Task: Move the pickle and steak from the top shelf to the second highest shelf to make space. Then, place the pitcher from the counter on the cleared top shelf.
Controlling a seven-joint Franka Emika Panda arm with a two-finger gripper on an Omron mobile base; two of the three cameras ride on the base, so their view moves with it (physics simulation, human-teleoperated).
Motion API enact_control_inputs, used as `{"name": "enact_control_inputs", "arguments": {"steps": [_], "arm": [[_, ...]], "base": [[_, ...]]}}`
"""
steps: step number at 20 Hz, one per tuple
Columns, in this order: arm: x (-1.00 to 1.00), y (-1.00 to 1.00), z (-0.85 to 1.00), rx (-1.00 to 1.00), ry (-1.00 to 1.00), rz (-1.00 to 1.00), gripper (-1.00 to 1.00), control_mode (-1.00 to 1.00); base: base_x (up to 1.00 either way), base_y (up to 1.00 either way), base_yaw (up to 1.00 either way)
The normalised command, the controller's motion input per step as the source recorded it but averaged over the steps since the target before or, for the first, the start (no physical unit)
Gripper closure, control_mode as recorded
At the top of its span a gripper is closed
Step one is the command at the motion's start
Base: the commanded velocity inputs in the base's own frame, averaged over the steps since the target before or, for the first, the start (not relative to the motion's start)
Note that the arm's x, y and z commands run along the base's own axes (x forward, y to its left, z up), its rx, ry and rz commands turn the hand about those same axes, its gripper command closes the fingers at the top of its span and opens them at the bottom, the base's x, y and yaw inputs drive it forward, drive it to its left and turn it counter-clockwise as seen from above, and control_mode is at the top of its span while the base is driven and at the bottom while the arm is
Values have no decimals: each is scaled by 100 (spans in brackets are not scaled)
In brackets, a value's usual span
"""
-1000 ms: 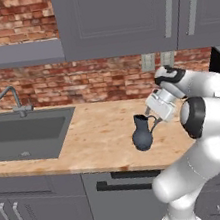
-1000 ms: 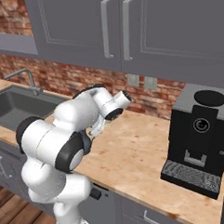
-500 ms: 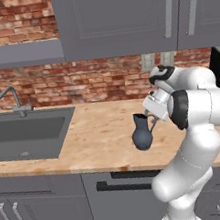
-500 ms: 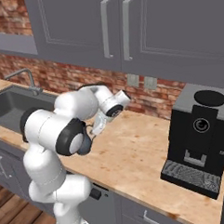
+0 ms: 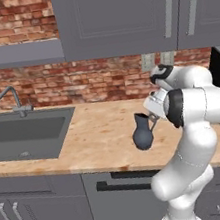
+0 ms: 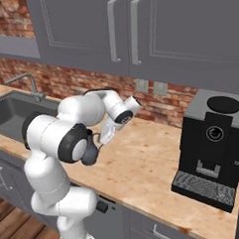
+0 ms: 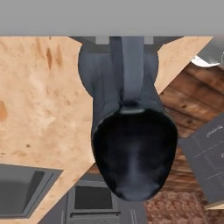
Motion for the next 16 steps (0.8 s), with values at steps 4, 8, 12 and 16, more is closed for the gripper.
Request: {"name": "enact_control_inputs", "arguments": {"steps": [4,8,12,16], "arm": [[-83,33,0,0,-5,-9,100,-100],[-88,42,20,0,-9,-11,100,-100],[-79,34,51,-2,-4,-15,100,-100],[-73,9,68,-1,0,-29,100,-100]], "base": [[0,0,0],[0,0,0],[0,0,0],[0,0,0]]}}
